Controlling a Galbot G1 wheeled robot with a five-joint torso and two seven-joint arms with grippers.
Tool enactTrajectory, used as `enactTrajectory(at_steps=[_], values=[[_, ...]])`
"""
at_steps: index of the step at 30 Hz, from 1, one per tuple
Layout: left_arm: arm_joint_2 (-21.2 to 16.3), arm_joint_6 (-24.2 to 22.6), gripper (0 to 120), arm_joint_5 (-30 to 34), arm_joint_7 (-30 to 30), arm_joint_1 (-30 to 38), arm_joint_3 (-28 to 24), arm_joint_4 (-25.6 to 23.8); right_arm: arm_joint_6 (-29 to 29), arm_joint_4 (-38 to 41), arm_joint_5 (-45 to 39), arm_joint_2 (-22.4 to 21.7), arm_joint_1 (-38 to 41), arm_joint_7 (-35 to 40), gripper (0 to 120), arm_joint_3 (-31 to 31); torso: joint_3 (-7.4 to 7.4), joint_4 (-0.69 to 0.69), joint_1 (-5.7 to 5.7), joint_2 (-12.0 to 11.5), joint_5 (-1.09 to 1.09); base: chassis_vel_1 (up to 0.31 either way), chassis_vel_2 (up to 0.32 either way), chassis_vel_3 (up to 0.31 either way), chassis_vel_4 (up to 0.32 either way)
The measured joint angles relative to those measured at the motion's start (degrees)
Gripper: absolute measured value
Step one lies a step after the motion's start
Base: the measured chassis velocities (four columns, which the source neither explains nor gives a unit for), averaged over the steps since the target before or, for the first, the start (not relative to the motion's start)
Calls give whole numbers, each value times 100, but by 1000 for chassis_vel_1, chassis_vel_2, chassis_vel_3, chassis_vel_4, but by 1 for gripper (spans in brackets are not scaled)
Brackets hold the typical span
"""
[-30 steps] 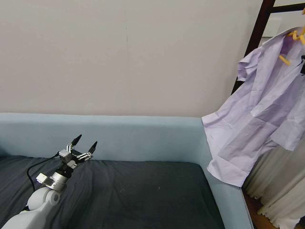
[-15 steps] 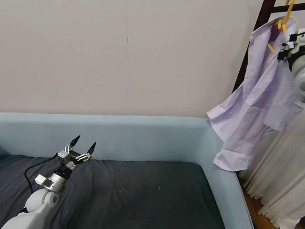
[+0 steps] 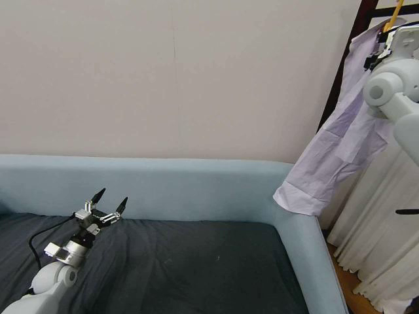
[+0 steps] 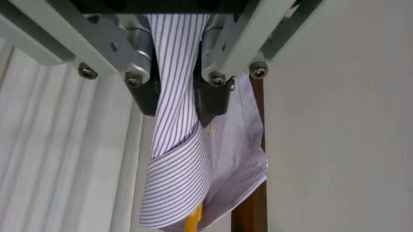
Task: Pick up the clothes from the sofa and hang them on the clothes hanger.
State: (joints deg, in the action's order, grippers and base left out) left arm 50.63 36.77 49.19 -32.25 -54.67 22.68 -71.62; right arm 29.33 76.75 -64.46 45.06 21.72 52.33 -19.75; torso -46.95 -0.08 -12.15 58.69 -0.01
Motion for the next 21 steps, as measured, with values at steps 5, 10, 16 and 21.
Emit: enactTrajectory(at_steps=[5,10,16,21], values=[[1,0,100,-5,-1,37,-16,32,-45,-237,73,201,57,22,8,1,0,-1,0,0,1,0,0,0,0],[-4,0,100,-4,-1,58,-21,65,-98,-572,169,458,177,12,8,14,0,0,0,0,1,0,0,0,0],[-5,7,100,10,-2,56,-18,81,-135,-968,248,639,366,-11,8,-19,0,-1,0,1,0,0,0,0,0],[3,33,100,20,-14,55,-11,116,-138,-1054,250,639,329,-5,8,-22,1,0,1,1,-1,0,0,0,0]])
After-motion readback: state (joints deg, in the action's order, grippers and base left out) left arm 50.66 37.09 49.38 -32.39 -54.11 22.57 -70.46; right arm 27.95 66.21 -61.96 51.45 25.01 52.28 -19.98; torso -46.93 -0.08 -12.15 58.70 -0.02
